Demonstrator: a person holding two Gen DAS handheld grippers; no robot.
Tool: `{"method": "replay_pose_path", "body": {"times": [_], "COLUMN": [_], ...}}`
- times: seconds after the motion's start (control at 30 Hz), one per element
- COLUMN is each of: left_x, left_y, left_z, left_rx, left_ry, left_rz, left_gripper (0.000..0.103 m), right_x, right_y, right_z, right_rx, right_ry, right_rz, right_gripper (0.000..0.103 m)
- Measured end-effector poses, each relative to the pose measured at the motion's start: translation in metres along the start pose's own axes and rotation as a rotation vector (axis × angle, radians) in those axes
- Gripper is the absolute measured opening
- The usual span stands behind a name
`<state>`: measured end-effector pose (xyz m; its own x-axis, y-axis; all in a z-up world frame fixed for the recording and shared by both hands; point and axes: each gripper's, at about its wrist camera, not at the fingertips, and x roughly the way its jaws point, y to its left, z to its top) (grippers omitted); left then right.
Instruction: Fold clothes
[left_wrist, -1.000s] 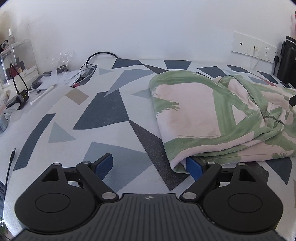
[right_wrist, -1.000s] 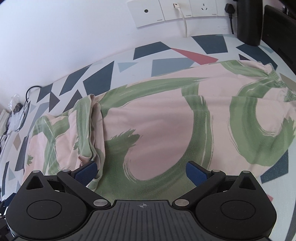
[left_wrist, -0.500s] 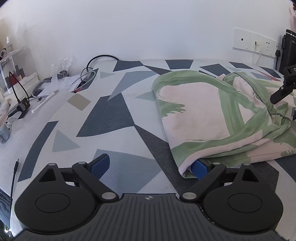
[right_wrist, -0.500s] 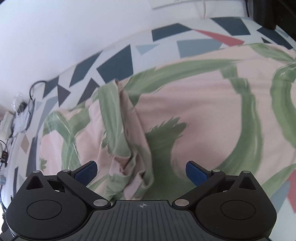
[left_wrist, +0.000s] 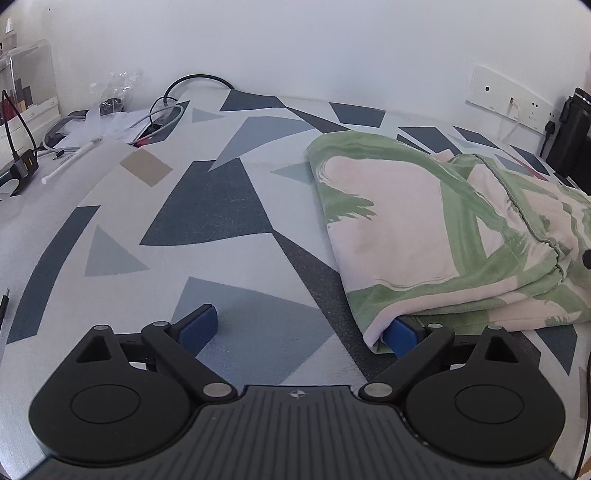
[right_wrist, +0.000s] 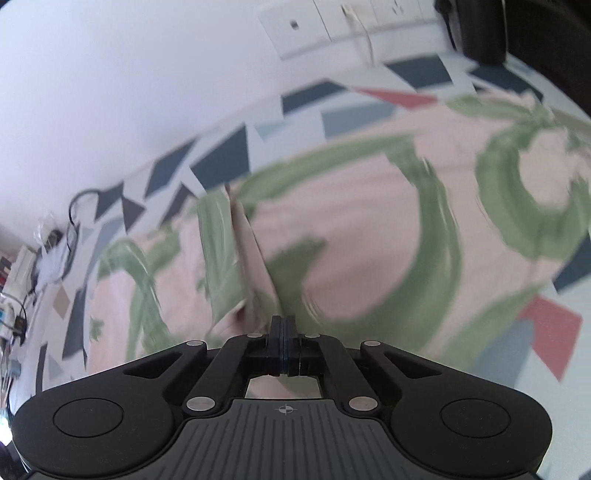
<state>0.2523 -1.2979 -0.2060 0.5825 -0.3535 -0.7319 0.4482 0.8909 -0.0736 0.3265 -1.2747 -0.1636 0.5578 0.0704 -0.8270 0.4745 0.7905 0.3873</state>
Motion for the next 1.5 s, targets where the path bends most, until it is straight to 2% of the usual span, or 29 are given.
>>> {"method": "replay_pose_path", "body": {"times": [0.07,0.1,0.13,0.2,0.3,0.43,0.53,0.57,0.63,0.8,0.87,0.97,1.0,1.03,1.07,1.13,1.23,1.3,1.4,1.5], "left_x": [0.001,0.002,0.002,0.003,0.004,0.005,0.005,0.005,0.004,0.005,0.005,0.006,0.007,0.007,0.007,0.007,0.006,0.006,0.006,0.005], "left_y": [0.001,0.001,0.002,0.003,0.004,0.006,0.008,0.008,0.008,0.009,0.009,0.010,0.010,0.010,0.010,0.009,0.008,0.008,0.007,0.006], "left_z": [0.000,0.000,0.001,0.001,0.001,0.000,-0.001,-0.001,-0.001,-0.001,0.000,0.000,0.000,0.001,0.001,0.001,0.000,0.000,-0.001,-0.002], "left_rx": [0.005,0.007,0.009,0.011,0.009,0.002,-0.004,-0.004,-0.003,0.005,0.011,0.006,0.008,0.009,0.009,0.009,0.006,0.003,-0.004,-0.012], "left_ry": [0.001,0.001,0.001,0.003,0.004,-0.001,-0.005,-0.005,-0.005,-0.005,-0.003,-0.001,-0.001,-0.001,0.000,0.001,0.000,-0.001,-0.002,-0.003], "left_rz": [-0.005,-0.007,-0.009,-0.012,-0.016,-0.018,-0.018,-0.019,-0.021,-0.026,-0.028,-0.031,-0.031,-0.031,-0.030,-0.028,-0.022,-0.018,-0.010,0.000], "left_gripper": [0.099,0.100,0.100,0.101,0.103,0.103,0.103,0.103,0.103,0.103,0.103,0.103,0.103,0.103,0.103,0.103,0.103,0.103,0.103,0.103], "right_x": [0.000,0.000,-0.001,0.001,0.017,0.034,0.040,0.040,0.029,-0.025,-0.036,-0.020,-0.009,-0.003,-0.003,-0.005,-0.001,0.014,0.047,0.078], "right_y": [-0.007,-0.011,-0.016,-0.019,-0.005,0.023,0.039,0.040,0.041,0.049,0.042,0.032,0.032,0.030,0.027,0.022,0.023,0.031,0.043,0.060], "right_z": [-0.006,-0.007,-0.008,-0.008,-0.003,0.001,0.006,0.006,0.006,0.009,0.008,-0.003,-0.006,-0.007,-0.008,0.003,0.028,0.048,0.070,0.076], "right_rx": [0.032,0.083,0.139,0.242,0.235,0.148,0.065,0.068,0.060,-0.002,0.020,0.022,0.002,-0.004,0.008,0.034,0.009,-0.064,-0.139,-0.206], "right_ry": [0.003,-0.018,-0.042,-0.077,-0.049,-0.032,-0.002,-0.009,-0.053,-0.193,-0.178,-0.052,0.001,0.015,-0.009,-0.064,-0.129,-0.148,-0.113,-0.073], "right_rz": [0.000,0.024,0.051,0.094,0.102,0.063,0.062,0.060,0.077,0.113,0.091,0.010,-0.053,-0.098,-0.112,-0.083,-0.051,-0.051,-0.060,-0.084], "right_gripper": [0.007,0.026,0.055,0.077,0.075,0.075,0.025,0.024,0.007,0.006,0.006,0.006,0.008,0.019,0.034,0.045,0.048,0.055,0.058,0.060]}}
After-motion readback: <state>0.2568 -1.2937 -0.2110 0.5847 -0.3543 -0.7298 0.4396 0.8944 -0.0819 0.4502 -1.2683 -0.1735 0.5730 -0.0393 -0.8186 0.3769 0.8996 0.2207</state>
